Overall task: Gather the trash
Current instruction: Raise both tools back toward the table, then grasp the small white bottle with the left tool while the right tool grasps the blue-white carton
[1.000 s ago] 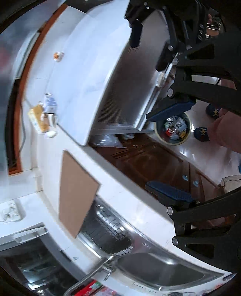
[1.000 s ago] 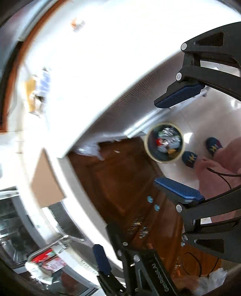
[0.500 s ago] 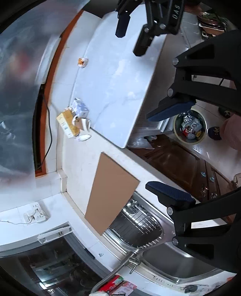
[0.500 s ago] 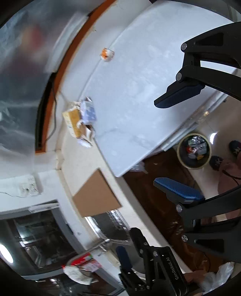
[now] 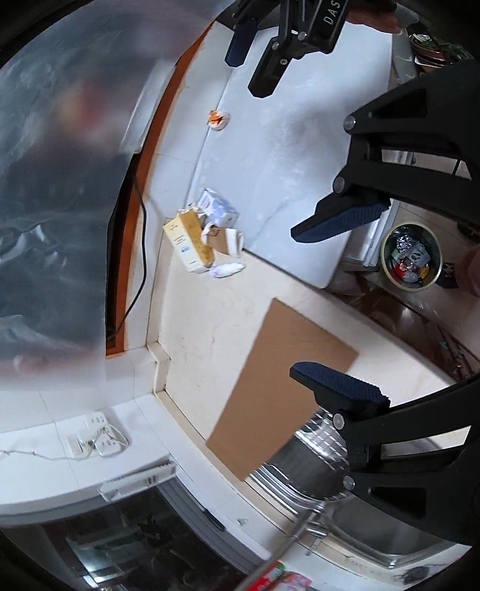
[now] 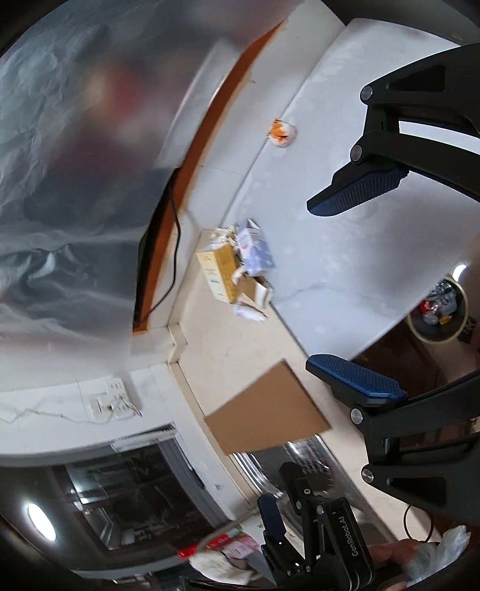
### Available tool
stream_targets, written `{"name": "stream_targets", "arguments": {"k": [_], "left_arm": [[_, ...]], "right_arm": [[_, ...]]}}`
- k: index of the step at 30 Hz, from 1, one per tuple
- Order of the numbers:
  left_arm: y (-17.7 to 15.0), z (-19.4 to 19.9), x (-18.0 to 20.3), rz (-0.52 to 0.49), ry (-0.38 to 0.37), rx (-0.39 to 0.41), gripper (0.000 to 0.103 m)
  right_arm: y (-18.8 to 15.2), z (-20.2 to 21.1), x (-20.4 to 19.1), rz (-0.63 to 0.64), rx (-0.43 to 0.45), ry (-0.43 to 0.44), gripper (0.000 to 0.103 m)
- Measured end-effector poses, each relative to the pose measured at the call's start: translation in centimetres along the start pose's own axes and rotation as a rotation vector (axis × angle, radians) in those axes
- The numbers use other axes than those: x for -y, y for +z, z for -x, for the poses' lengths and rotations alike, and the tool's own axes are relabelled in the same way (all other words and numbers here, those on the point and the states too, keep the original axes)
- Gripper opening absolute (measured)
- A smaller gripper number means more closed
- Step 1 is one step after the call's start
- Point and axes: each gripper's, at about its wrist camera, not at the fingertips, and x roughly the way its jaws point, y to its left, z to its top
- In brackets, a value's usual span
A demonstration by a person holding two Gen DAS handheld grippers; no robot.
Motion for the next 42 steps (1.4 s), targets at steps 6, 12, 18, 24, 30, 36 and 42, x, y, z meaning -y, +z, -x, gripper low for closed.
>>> {"name": "stream_targets", "arguments": {"k": [6, 12, 18, 24, 30, 36, 42], "left_arm": [[5.1, -6.9, -1.7, 0.029, -0.085, -0.084, 0.064], [8.3, -16.1, -1.6, 0.048, -0.121, -0.153, 0.064], [9.6, -24.9, 0.3, 0.06, -0.139, -0.197, 0.064], [10.1, -31.2, 1.8, 0.102, -0.145, -0.225, 0.057], [10.1, -35.9, 1.8, 0.148, -0.149, -0.269, 0.05], [9.5, -38.2, 1.5, 0.176, -0.168, -0.294, 0.048], [9.3, -39.5, 1.8, 0.153, -0.166, -0.312, 0.041]], "right_arm": [[3.8, -5.9, 1.7, -0.091, -0.031, -0.012, 0.079], [5.2, -13.4, 4.3, -0.181, -0.083, -0.039, 0.078], [5.8, -20.7, 6.8, -0.28, -0.136, -0.059, 0.078], [5.9, -26.2, 8.5, -0.369, -0.179, -0.083, 0.078], [6.1, -31.0, 9.9, -0.465, -0.221, -0.089, 0.078], [5.8, -35.6, 11.2, -0.583, -0.273, -0.11, 0.078], [5.2, -39.5, 11.2, -0.636, -0.341, -0.131, 0.069]]}}
